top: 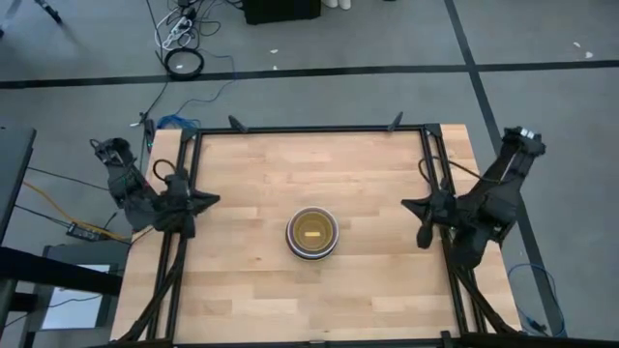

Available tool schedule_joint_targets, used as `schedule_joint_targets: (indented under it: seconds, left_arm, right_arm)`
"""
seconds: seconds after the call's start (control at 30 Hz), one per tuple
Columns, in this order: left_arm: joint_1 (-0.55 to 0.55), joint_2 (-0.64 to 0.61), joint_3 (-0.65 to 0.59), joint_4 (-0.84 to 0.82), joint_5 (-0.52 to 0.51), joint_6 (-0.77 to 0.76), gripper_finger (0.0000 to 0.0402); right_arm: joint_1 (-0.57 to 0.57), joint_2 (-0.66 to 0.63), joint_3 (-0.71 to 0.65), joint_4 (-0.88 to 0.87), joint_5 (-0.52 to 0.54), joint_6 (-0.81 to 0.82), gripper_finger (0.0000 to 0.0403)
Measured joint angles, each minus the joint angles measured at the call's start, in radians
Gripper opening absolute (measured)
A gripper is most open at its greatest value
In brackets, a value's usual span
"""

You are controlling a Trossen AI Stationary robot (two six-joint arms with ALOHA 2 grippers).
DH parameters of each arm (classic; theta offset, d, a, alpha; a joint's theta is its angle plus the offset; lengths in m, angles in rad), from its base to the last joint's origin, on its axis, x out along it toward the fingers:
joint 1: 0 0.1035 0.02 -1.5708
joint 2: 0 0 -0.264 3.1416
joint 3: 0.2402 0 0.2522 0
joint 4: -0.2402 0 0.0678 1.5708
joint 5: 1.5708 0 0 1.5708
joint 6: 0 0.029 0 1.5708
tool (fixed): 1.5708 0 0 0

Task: Nest bowls inside each other
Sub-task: Return to Home Position

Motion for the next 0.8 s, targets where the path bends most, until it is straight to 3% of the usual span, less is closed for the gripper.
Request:
schedule_joint_targets:
  seconds: [0.13, 0.43, 0.67, 0.8]
  left_arm:
    - [-0.013, -0.075, -0.037, 0.124, 0.0, 0.11, 0.0021]
    - [-0.012, -0.101, -0.093, 0.174, -0.136, 0.101, 0.0021]
    - [-0.012, -0.1, -0.213, 0.32, -0.251, 0.124, 0.0021]
    - [-0.01, -0.1, -0.278, 0.43, -0.321, 0.187, 0.0021]
  right_arm:
    - [0.078, -0.135, -0.195, 0.068, 0.046, 0.053, 0.0]
    - [0.137, -0.338, -0.542, 0.117, 0.138, 0.179, 0.0]
    - [0.153, -0.384, -0.689, 0.333, 0.213, 0.09, 0.0]
    - [0.13, -0.377, -0.687, 0.332, 0.243, 0.048, 0.0]
